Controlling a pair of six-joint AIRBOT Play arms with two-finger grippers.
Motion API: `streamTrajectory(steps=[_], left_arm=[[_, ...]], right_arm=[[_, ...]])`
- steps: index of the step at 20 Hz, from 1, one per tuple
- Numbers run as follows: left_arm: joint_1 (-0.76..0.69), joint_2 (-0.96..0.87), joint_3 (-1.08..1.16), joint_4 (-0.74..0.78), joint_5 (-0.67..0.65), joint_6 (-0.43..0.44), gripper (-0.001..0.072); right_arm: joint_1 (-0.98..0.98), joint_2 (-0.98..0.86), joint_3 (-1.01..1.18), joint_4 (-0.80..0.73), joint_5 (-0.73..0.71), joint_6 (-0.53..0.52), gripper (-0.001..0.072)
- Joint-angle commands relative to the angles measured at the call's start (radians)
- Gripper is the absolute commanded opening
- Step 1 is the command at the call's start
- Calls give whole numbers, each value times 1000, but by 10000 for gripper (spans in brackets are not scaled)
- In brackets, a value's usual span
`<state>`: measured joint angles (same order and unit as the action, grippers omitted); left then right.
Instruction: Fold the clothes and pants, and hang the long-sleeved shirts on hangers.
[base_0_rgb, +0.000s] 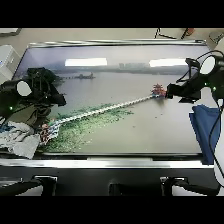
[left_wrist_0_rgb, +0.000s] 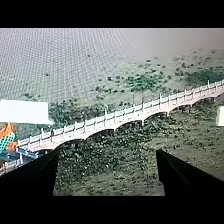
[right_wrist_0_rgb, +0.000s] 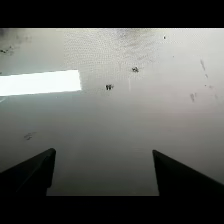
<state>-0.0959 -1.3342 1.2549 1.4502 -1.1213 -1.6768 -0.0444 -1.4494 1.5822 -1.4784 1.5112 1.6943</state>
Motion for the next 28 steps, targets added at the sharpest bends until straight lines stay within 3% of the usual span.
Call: streamTrajectory(steps=[1,17,24,28], left_arm=[[1,0,0,0,0,0,705],[1,0,-1,-2,7,0,705],[16,-7,27,38,118,2,710],[244,-14,235,91,37,-139,711]], right_arm=[[1,-1,0,0,1,0,702],[1,-1,0,1,-3,0,702],[1,-1,0,0,-151,0,702],[1,-1,0,0,-214,-1,701]])
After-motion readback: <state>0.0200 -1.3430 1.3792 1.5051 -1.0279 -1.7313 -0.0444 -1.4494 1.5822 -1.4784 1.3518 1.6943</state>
